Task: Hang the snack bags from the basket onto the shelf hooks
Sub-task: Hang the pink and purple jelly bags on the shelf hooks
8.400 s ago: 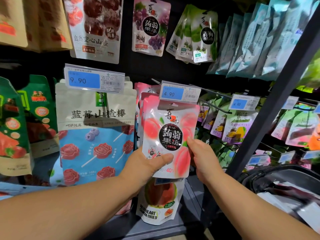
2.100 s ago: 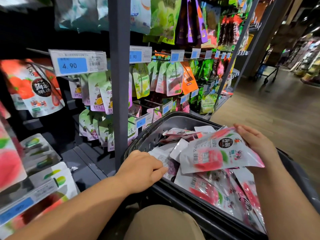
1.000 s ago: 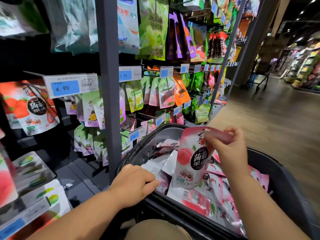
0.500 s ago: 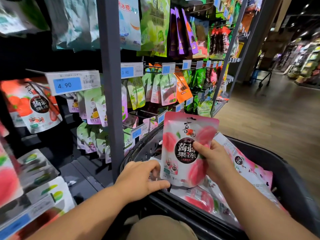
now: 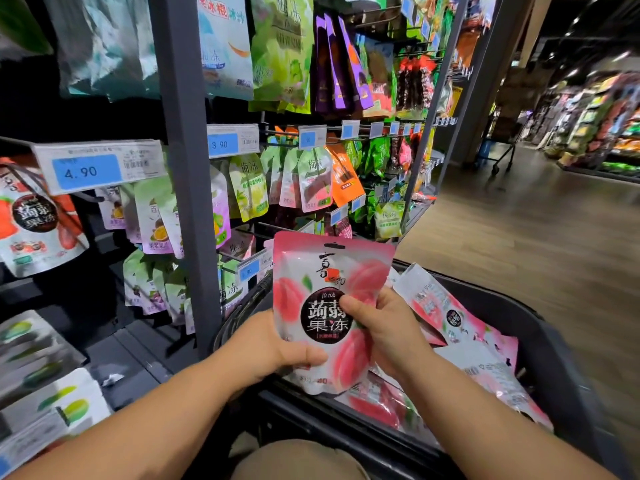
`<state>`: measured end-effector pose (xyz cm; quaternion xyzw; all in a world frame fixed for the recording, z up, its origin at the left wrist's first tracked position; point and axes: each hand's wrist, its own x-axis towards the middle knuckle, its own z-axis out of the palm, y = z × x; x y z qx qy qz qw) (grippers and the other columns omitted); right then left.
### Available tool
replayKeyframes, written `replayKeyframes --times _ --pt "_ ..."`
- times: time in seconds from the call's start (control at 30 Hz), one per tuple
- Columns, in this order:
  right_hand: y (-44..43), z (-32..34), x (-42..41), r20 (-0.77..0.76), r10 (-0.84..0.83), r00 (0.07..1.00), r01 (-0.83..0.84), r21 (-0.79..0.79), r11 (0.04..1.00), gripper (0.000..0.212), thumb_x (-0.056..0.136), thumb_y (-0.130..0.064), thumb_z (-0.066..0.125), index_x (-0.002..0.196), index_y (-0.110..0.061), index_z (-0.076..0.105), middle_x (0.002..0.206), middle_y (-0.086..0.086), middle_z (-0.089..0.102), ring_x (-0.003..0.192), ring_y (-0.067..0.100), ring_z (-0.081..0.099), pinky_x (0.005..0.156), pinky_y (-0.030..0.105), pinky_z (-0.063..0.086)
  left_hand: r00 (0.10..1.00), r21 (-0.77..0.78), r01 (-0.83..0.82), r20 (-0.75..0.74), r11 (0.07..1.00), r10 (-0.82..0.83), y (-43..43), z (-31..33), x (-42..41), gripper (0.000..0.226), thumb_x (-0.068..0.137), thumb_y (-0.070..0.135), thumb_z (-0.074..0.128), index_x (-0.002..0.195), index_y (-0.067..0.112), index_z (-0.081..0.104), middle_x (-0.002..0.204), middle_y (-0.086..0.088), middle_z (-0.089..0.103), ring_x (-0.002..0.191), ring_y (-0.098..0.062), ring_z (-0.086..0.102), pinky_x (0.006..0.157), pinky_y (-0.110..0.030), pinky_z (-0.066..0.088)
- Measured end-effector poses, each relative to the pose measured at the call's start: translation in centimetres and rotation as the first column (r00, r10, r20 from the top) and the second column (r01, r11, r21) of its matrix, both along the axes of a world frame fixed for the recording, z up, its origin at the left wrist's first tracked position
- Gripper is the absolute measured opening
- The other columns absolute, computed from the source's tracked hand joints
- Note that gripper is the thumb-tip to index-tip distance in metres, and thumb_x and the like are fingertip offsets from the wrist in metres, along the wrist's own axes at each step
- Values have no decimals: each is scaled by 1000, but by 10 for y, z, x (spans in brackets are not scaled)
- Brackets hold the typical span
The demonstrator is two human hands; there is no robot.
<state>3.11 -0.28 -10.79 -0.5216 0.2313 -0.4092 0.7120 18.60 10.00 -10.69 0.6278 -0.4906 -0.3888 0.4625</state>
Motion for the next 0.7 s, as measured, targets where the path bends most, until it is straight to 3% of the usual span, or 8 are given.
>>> replayKeyframes --times 0.1,0.2,0.3,0.37,0.43,0.5,0.6,0.7 --pt "-7 5 -9 -181 3 984 -19 -89 996 35 73 -32 81 84 -5 62 77 6 68 72 20 65 71 32 55 991 -12 -78 -112 997 76 1 3 -5 21 70 -9 81 77 8 72 58 0 70 50 -6 63 48 -13 46" --pt "-34 5 -27 -366 -250 897 117 -347 930 17 92 -29 65 82 -15 67 77 -5 71 73 10 65 72 24 52 967 -80 -196 -179 977 179 0 1 -2 17 69 -5 82 68 8 72 57 -2 69 47 -6 61 49 -15 45" --pt "-75 -15 -57 -626 -577 524 210 -562 800 15 85 -38 75 85 -26 68 91 -8 72 86 13 65 83 35 52 925 -113 -283 -294 952 241 1 0 4 16 73 -6 78 70 7 70 57 1 69 48 -6 61 50 -14 47" --pt "-94 -30 -77 -740 -603 299 207 -567 798 18 81 -37 77 93 -28 67 102 -5 70 97 19 64 88 37 51 901 -112 -313 -349 943 257 1 -1 8 15 74 -8 76 77 5 70 62 2 71 51 -6 63 51 -16 50" --pt "-105 -41 -92 -809 -558 185 167 -534 829 31 77 -37 81 103 -26 68 108 -2 69 102 21 63 88 35 51 894 -108 -316 -366 943 258 1 -3 11 15 74 -9 75 80 4 70 62 3 71 53 -5 63 52 -15 50" --pt "-110 -47 -98 -833 -530 157 169 -506 846 34 75 -36 83 103 -24 68 108 -1 69 99 21 63 86 33 51 898 -103 -304 -362 947 248 1 -4 12 14 75 -9 74 82 3 70 61 3 71 52 -5 63 52 -14 49" --pt "-107 -50 -99 -808 -577 122 179 -554 813 16 80 -32 79 82 -29 63 102 3 71 94 24 62 77 31 47 900 -95 -293 -363 951 241 1 -5 14 16 75 -7 75 87 1 71 64 2 72 54 -5 64 52 -14 50" --pt "-104 -50 -99 -777 -621 99 194 -597 778 5 88 -25 70 91 -28 73 105 6 71 99 29 62 75 30 42 898 -91 -295 -368 951 243 2 -6 16 18 75 -7 75 91 2 72 70 0 74 57 -6 66 54 -15 51"
